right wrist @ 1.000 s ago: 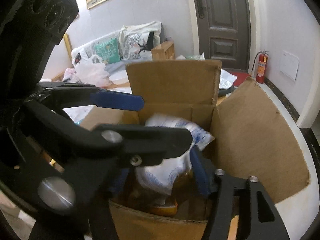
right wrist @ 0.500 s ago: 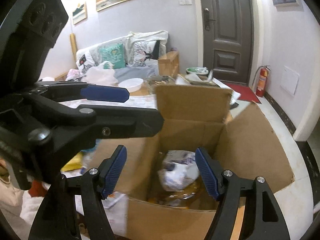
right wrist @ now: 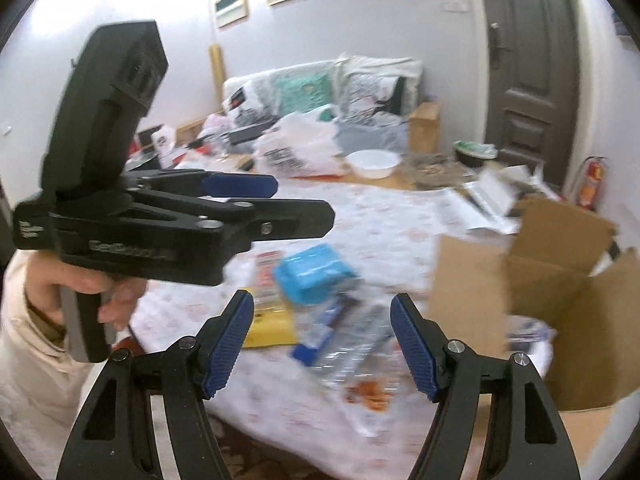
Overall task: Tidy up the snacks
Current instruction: 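Withdraw the right gripper from the box back over the table, then grasp the yellow cheese-cracker pack with the right gripper while the left grasps the brown candy pack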
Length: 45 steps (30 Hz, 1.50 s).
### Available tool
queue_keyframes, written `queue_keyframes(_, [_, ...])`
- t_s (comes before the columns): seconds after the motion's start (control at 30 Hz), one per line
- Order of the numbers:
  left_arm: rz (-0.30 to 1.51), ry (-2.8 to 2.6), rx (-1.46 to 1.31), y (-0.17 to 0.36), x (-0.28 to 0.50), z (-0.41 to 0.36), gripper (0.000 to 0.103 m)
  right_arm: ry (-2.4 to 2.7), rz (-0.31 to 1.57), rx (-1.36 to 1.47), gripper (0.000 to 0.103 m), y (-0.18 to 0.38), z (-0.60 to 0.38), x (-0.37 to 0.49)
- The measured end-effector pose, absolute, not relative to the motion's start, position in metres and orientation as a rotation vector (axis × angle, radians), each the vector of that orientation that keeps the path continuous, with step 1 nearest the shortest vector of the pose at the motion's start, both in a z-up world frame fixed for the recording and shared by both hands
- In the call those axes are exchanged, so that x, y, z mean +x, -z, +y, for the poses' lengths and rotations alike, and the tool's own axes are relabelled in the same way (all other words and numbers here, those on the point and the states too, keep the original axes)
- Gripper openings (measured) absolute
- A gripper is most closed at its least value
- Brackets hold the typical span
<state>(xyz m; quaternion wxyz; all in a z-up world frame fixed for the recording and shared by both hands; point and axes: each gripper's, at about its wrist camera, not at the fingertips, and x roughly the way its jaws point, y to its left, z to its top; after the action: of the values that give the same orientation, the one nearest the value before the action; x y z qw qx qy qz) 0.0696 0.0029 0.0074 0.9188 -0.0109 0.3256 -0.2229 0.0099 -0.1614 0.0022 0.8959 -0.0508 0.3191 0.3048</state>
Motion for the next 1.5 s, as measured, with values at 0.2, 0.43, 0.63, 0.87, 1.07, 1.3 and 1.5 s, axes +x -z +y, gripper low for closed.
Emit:
queue_keyframes(0.2, [0.739, 0.402, -0.102, 0.043, 0.074, 0.059, 0.078, -0.670, 0.784, -0.106, 0.067, 0.040, -0.114, 0.026])
queue_keyframes(0.43, [0.837, 0.370, -0.193, 0.099, 0.092, 0.094, 0.078, -0.668, 0.899, -0.106, 0.067, 0.088, -0.087, 0.060])
queue_keyframes(0.63, [0.866, 0.369, -0.228, 0.118, 0.103, 0.108, 0.078, -0.702, 0.941, -0.112, 0.067, 0.105, -0.070, 0.077])
queue_keyframes(0.87, [0.908, 0.373, -0.261, 0.136, 0.115, 0.109, 0.078, -0.713, 1.000, -0.139, 0.067, 0.125, -0.053, 0.088])
queue_keyframes(1.07, [0.935, 0.347, -0.244, 0.144, 0.127, 0.094, 0.078, -0.711, 0.987, -0.161, 0.069, 0.129, -0.046, 0.080])
queue_keyframes(1.3, [0.921, 0.323, -0.201, 0.145, 0.128, 0.092, 0.069, -0.685, 0.934, -0.265, 0.066, 0.133, -0.038, 0.068])
queue_keyframes(1.5, [0.919, 0.278, -0.190, 0.143, 0.119, 0.117, 0.054, -0.668, 0.945, -0.285, 0.065, 0.132, -0.047, 0.062])
